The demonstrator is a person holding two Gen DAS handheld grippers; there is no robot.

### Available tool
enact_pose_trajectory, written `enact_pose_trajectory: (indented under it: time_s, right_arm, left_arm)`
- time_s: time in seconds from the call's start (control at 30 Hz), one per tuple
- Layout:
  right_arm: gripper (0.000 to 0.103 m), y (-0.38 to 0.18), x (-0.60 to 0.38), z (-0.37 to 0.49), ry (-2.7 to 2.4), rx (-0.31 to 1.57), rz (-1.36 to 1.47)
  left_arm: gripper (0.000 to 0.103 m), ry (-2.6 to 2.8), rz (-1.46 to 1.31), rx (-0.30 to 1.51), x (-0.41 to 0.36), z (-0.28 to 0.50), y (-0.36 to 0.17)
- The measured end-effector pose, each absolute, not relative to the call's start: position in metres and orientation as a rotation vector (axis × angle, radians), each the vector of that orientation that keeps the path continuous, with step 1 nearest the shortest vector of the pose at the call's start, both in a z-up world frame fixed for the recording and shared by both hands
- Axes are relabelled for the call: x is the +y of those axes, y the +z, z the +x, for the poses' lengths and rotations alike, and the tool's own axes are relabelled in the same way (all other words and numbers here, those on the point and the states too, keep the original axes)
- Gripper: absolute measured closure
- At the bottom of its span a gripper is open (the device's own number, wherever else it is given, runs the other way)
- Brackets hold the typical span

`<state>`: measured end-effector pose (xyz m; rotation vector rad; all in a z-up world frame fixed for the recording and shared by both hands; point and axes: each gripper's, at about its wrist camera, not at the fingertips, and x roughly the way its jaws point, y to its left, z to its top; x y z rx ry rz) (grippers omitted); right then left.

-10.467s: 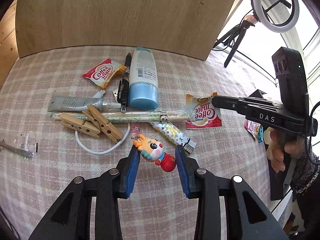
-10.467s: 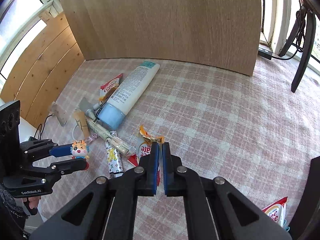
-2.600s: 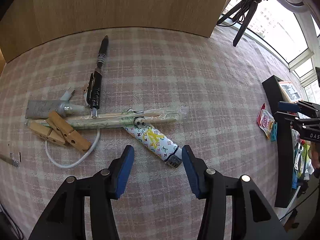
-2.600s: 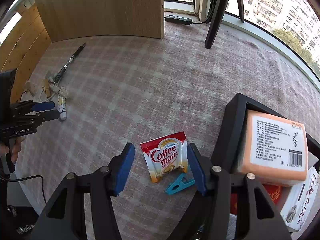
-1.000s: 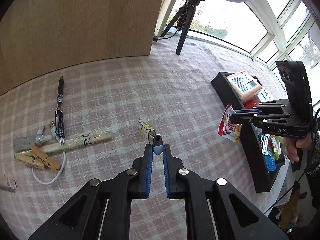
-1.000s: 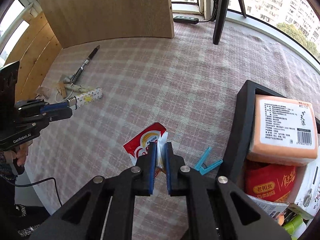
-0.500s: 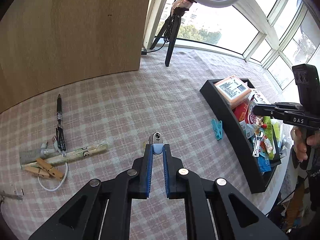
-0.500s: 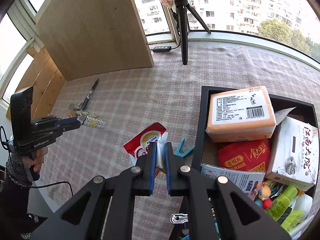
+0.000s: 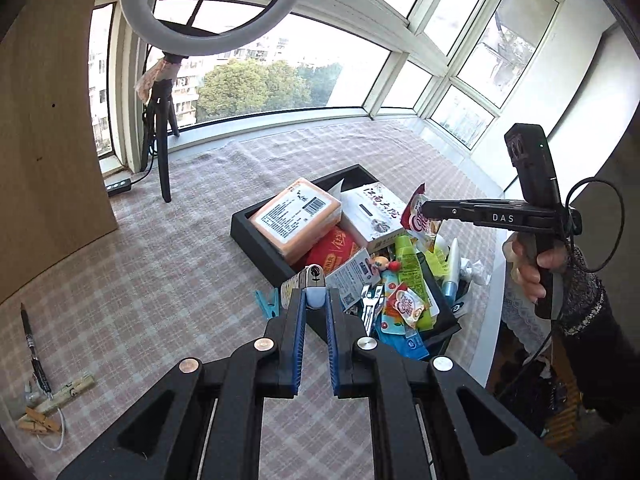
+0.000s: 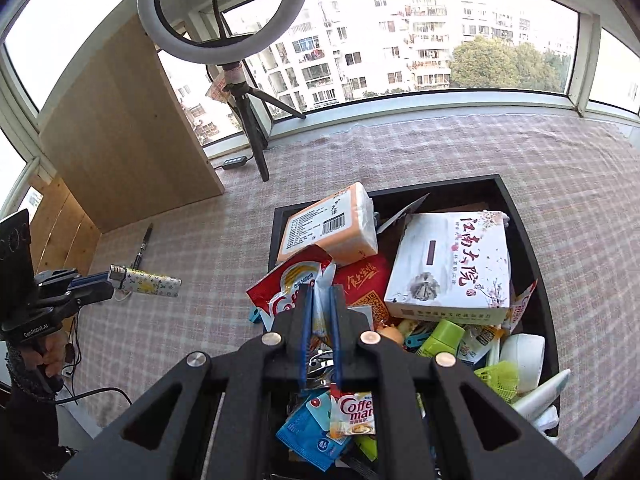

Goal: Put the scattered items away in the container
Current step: 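Carry lighter and sachet over the black tray and release them, then move both tools back toward the remaining items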

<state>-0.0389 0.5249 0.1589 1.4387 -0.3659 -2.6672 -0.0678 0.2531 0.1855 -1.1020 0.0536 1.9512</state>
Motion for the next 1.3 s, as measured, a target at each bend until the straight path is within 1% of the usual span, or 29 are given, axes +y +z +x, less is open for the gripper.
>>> enact_pose_trajectory:
  time_s: [0.13, 0.2, 0.23, 0.27, 0.3, 0.33, 0.53, 0.63, 0.73, 0.97, 1.2, 1.3]
  right_arm:
    - [0.094, 0.159, 0.559, -0.022, -2.733, -0.427, 1.47]
    - [0.093, 0.159, 0.573, -0.016, -2.779, -0.439, 1.477]
    - [0.087, 0.16, 0.579, -0.014, -2.814, -0.438, 1.476]
    - [0.081, 0.161, 0.585, -0.012, -2.851, -0.449, 1.49]
    - [0.063, 0.161, 0.592, -0.01, -2.88, -0.477, 1.497]
    - [0.056, 0.163, 0.598, -0.008, -2.9, -0.506, 1.477]
    - [0.056, 0.165, 0.603, -0.004, -2.924, -0.511, 1.469]
    - [0.056, 0.164, 0.597, -0.006, -2.892, -0.528, 1.458]
    - [0.056, 0.163, 0.582, -0.01, -2.867, -0.49, 1.453]
    - [0.056, 0.154, 0.532, -0.034, -2.733, -0.439, 1.445]
    - [0.056, 0.134, 0.444, -0.053, -2.535, -0.345, 1.452]
    - [0.056, 0.117, 0.403, -0.06, -2.456, -0.286, 1.472]
  left_arm:
    - [0.094, 1.842, -1.049, 0.107, 0.31, -0.055, 0.195]
    - [0.091, 1.823, -1.025, 0.112, 0.337, -0.052, 0.2]
    - [0.085, 1.837, -1.034, 0.136, 0.349, -0.052, 0.201]
    - [0.07, 1.842, -1.05, 0.154, 0.36, -0.054, 0.201]
    - [0.068, 1.839, -1.044, 0.155, 0.367, -0.054, 0.201]
    - [0.068, 1.841, -1.035, 0.156, 0.371, -0.054, 0.201]
    - [0.068, 1.888, -1.052, 0.147, 0.354, -0.061, 0.197]
    - [0.068, 1.93, -1.072, 0.137, 0.329, -0.068, 0.192]
    - [0.068, 1.986, -1.102, 0.134, 0.295, -0.074, 0.185]
    - [0.068, 2.181, -1.21, 0.092, 0.187, -0.091, 0.163]
    - [0.068, 2.344, -1.355, 0.005, 0.068, -0.09, 0.126]
    - [0.068, 2.424, -1.403, 0.012, 0.025, -0.085, 0.114]
